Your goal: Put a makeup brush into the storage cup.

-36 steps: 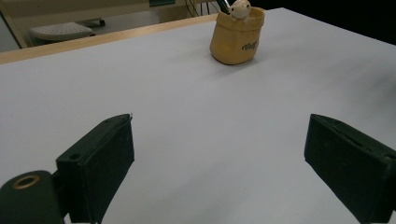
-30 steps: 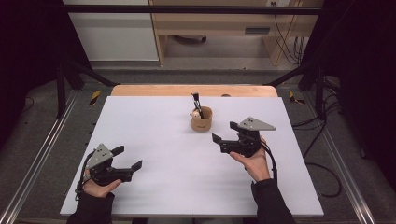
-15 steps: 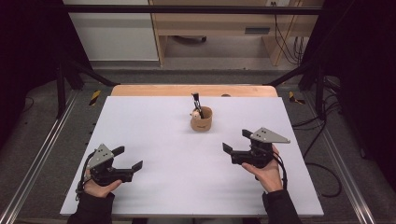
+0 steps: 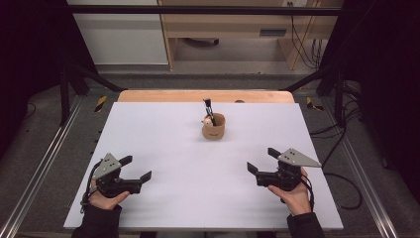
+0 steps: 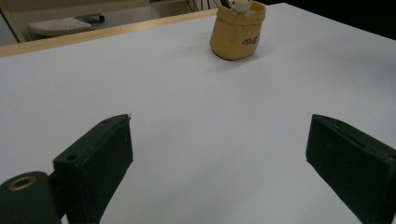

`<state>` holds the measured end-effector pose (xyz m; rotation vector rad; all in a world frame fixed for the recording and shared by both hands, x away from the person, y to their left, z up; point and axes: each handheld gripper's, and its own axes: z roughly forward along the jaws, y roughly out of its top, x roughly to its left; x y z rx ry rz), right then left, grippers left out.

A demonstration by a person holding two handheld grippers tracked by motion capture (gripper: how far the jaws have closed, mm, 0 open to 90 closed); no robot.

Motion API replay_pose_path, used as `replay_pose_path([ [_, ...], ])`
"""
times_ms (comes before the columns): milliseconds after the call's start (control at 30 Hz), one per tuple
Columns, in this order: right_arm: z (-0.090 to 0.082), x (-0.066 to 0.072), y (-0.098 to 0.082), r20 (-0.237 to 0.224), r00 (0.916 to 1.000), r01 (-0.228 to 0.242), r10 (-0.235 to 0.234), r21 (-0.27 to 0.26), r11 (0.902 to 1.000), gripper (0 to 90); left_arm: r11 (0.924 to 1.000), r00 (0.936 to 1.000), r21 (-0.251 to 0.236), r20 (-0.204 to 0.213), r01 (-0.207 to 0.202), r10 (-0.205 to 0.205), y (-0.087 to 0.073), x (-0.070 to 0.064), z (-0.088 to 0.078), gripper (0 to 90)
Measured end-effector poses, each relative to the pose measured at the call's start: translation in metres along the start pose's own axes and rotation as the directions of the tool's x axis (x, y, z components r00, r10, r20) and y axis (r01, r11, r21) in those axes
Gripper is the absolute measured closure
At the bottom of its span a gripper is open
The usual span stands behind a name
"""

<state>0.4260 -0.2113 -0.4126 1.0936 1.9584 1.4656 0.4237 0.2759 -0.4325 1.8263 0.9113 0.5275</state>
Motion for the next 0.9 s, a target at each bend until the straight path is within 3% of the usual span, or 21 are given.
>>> replay_pose_path([
  [400,-0.015,-0.01,-0.023,0.008,1.0,-0.006,0.006,0.011,0.9999,7.9,1.0,1.0,0.0,-0.002,0.0,0.0,-0.001,0.0,0.0,6.6],
  [900,-0.023,-0.013,-0.027,0.012,0.9999,-0.009,0.009,0.0,1.0,7.5,1.0,1.0,-0.002,-0.003,0.003,-0.003,-0.002,0.001,0.0,6.6],
])
